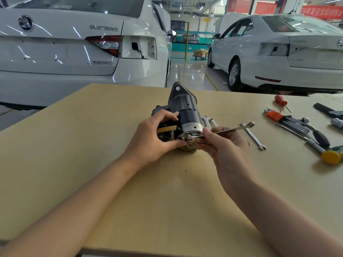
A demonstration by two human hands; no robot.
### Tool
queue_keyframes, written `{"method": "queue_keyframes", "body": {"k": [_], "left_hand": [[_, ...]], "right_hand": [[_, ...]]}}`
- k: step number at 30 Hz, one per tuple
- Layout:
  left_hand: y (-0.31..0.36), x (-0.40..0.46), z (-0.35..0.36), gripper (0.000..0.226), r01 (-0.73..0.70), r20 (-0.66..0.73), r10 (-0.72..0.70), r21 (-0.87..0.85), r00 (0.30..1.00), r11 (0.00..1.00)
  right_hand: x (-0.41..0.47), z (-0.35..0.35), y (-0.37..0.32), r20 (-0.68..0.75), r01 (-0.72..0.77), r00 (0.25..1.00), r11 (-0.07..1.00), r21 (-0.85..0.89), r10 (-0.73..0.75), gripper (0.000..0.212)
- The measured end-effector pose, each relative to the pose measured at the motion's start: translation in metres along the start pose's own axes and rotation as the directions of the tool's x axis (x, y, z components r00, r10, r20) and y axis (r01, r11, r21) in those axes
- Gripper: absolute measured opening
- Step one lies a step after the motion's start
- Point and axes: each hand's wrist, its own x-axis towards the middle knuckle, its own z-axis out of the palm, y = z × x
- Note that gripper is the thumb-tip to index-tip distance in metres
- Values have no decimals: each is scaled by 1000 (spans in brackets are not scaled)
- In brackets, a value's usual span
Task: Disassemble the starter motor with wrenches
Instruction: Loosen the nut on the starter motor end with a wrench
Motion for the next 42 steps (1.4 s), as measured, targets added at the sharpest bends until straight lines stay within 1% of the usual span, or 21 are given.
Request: {"method": "queue_keyframes", "body": {"k": [4,11,13,15,16,17,19,21,22,24,25,26,27,29,30,31,32,34,38,40,42], "left_hand": [[1,0,1,52,3,1,-3,-15,1000,1000],[-1,0,1,52,-2,-5,2,-4,1000,1000],[0,1,1,52,10,0,-10,-11,1000,1000],[-1,0,1,51,29,2,-29,-20,1000,999],[-1,0,1,51,39,-1,-39,-27,999,999],[-1,0,1,51,45,-4,-46,-36,999,998],[-1,-1,2,49,43,-8,-43,-50,999,998],[-1,-1,2,45,51,-2,-51,-66,999,997],[-1,-1,2,44,62,2,-62,-70,998,996],[-2,-1,2,46,61,-5,-62,-77,998,995],[-2,-1,2,46,51,-7,-52,-85,999,995],[-2,-2,2,46,45,-4,-46,-94,999,995],[-2,-2,2,46,42,3,-42,-101,999,994],[-1,-2,2,54,40,8,-40,-89,999,995],[-1,-1,2,57,44,7,-43,-75,999,996],[-1,-1,2,57,46,6,-46,-64,999,997],[0,0,1,56,47,4,-47,-54,999,997],[-1,0,1,54,46,4,-46,-42,999,998],[-3,-1,1,48,43,2,-43,-47,999,998],[-2,-1,1,49,42,-3,-42,-48,999,998],[-2,0,1,50,40,-7,-41,-35,999,999]], "right_hand": [[-2,1,0,-20,-8,1000,999,34,9,8],[2,-3,2,-2,-146,989,972,185,149,10],[1,-2,0,2,-70,998,994,86,70,7],[0,3,0,24,166,986,974,-151,-165,10],[-1,5,0,65,332,942,887,-320,-329,15],[-1,9,1,150,487,866,736,-470,-476,19],[-3,17,4,388,703,668,369,-608,-635,15],[-4,21,7,599,806,493,71,-588,-631,6],[-6,22,9,675,821,442,-37,-570,-591,9],[-8,21,13,776,832,389,-172,-528,-497,17],[-8,19,14,791,842,370,-183,-507,-488,19],[-8,17,13,774,856,369,-137,-498,-514,16],[-9,15,12,714,863,407,-16,-505,-569,12],[-7,9,7,479,782,606,363,-507,-635,10],[-6,7,5,352,693,715,546,-471,-604,14],[-4,5,4,261,608,792,676,-417,-552,17],[-2,4,4,214,558,829,738,-379,-517,17],[-3,5,3,225,556,831,743,-374,-509,13],[-10,12,4,414,688,726,599,-410,-549,20],[-12,12,3,349,651,759,660,-375,-550,19],[-10,10,0,202,544,839,776,-319,-505,14]]}}
